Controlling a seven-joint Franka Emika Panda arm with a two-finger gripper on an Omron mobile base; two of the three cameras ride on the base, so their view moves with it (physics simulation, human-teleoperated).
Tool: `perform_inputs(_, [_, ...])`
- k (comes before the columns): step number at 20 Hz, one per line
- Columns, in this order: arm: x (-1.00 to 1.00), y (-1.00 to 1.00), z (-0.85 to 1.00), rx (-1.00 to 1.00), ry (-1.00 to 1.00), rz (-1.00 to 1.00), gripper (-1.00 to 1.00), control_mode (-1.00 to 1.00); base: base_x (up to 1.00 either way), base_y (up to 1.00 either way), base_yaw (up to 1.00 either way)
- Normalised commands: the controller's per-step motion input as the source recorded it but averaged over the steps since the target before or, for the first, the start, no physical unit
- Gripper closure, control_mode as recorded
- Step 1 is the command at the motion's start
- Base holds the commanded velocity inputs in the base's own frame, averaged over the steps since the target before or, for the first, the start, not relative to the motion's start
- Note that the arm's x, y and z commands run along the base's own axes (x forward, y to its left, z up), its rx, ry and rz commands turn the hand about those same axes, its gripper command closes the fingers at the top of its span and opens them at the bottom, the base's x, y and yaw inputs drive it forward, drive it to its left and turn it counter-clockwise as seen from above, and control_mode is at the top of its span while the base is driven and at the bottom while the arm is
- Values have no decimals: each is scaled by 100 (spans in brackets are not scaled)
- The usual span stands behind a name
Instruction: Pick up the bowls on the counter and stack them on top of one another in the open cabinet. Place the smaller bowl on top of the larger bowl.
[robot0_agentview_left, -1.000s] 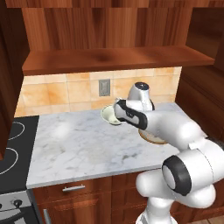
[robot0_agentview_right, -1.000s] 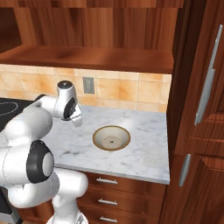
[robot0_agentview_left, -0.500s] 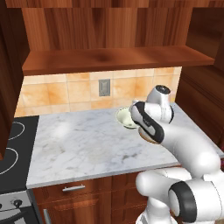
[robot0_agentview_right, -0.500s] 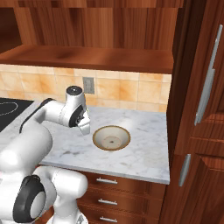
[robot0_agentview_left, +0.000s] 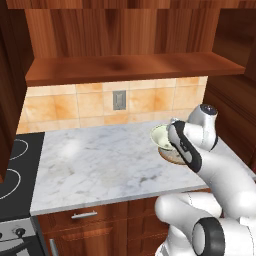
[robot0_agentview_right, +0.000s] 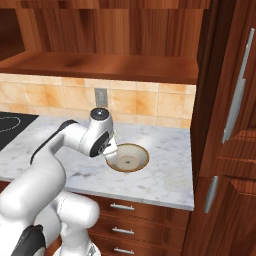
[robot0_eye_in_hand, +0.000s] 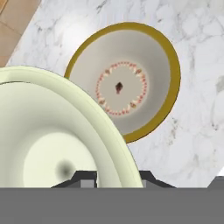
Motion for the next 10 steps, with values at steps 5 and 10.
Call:
perform_inputs(5, [2, -53, 0, 0, 1, -7, 100, -100, 0, 0, 0])
perform_inputs(10, [15, -43, -5, 0, 4, -8, 100, -100, 0, 0, 0])
